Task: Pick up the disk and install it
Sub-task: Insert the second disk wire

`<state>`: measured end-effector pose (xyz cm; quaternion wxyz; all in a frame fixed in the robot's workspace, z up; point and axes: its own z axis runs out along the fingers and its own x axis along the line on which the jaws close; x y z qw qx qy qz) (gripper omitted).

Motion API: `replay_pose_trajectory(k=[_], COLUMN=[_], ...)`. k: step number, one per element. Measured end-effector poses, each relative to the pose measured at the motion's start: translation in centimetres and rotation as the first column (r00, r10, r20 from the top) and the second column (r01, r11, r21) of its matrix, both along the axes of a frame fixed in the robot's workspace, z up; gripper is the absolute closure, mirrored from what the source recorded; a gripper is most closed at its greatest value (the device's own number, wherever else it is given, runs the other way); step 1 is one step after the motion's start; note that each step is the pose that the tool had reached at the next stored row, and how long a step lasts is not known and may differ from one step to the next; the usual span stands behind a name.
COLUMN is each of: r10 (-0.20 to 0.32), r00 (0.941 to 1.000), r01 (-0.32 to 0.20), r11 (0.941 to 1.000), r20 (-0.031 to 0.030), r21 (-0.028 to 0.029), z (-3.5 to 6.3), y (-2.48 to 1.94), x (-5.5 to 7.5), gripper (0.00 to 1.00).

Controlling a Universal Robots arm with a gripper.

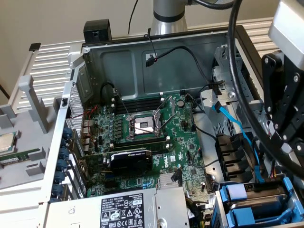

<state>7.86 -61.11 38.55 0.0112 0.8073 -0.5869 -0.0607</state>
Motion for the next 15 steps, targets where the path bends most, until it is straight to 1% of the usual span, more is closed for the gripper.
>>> replay_pose_trajectory(k=[4, 8, 11, 13, 15], r10=[0.06, 0.116, 0.166, 0.202, 0.237], r00=[0.9982, 0.9932, 0.9862, 0.9795, 0.9714], r01=[-0.06, -0.116, -0.166, -0.202, -0.237], r11=[0.9982, 0.9932, 0.9862, 0.9794, 0.9714], r20=[0.0001, 0.0003, 0.0007, 0.001, 0.0013], r21=[0.0029, 0.0056, 0.0083, 0.0099, 0.0114], z=[0.0, 0.0, -0.01, -0.01, -0.01], y=[0.0, 0.0, 0.0, 0.0, 0.0], x=[0.03, 0.04, 0.04, 0.04, 0.05], gripper=[0.89, 0.89, 0.89, 0.89, 0.89])
